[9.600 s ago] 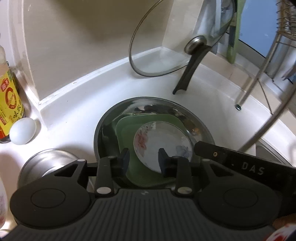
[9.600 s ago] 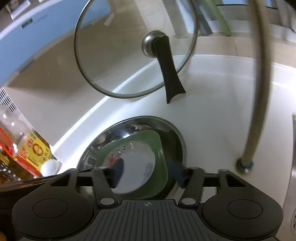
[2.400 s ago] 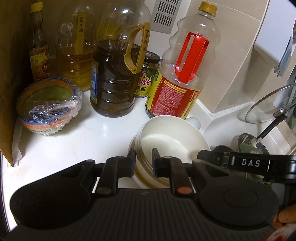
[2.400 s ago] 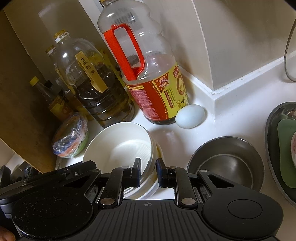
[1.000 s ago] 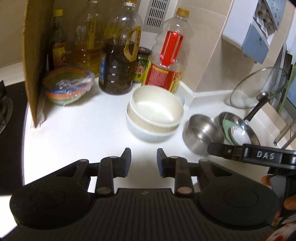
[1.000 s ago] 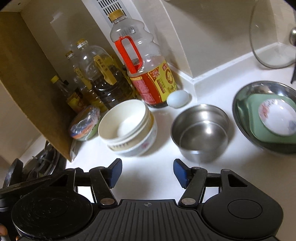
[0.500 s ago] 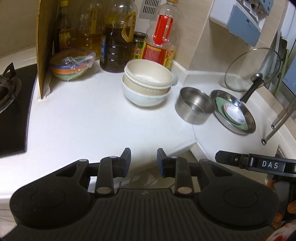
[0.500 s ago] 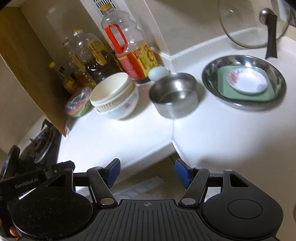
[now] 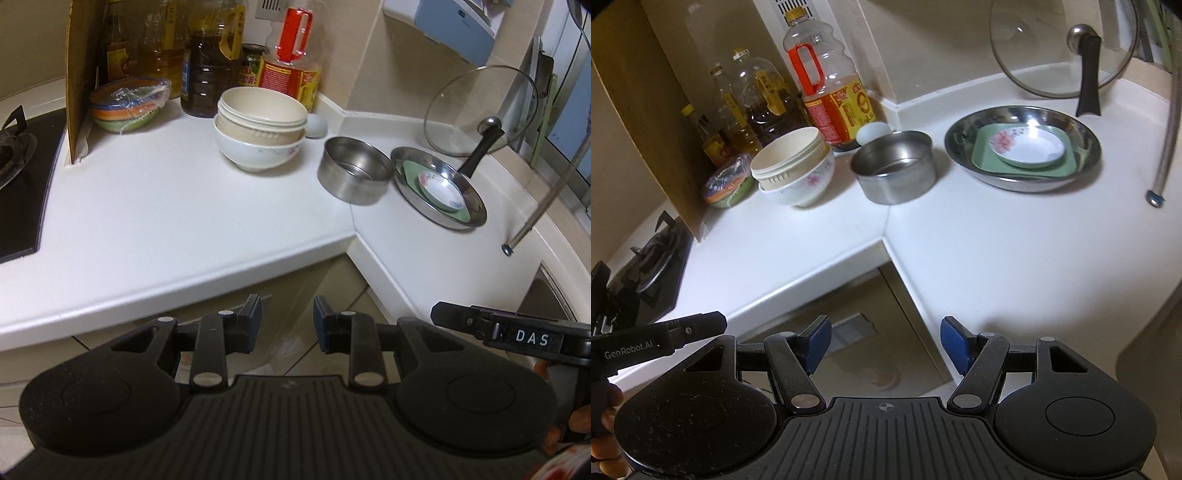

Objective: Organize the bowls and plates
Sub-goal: 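Pull both grippers back from the bowl stack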

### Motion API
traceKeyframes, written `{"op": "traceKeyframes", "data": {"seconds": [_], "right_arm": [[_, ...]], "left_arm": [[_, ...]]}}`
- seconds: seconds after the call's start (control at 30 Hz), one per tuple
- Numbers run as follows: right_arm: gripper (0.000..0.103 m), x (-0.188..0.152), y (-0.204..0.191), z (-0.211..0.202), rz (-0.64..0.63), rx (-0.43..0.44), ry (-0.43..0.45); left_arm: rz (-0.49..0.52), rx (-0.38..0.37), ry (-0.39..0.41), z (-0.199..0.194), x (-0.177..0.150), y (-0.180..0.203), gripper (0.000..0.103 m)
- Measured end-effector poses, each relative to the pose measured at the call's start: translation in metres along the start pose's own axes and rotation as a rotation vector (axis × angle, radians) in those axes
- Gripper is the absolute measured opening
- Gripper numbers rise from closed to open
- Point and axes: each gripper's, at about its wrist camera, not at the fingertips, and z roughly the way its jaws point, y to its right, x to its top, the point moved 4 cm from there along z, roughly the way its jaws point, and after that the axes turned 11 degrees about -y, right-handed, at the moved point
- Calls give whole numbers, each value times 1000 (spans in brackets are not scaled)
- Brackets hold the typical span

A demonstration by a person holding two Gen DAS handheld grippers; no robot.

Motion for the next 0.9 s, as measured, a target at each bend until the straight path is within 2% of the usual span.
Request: {"op": "traceKeyframes", "data": {"seconds": [0.47,0.73,0.9], "right_arm": [[66,-25,20,-17,29,-8,-9],[66,-27,32,-19,67,-8,-6],[66,-20,38,-15,82,-27,2]], "left_arm": [[8,12,-16,-5,-25,22,27],[9,17,-17,-4,-28,27,27],[3,10,-16,4,-18,25,27]]}}
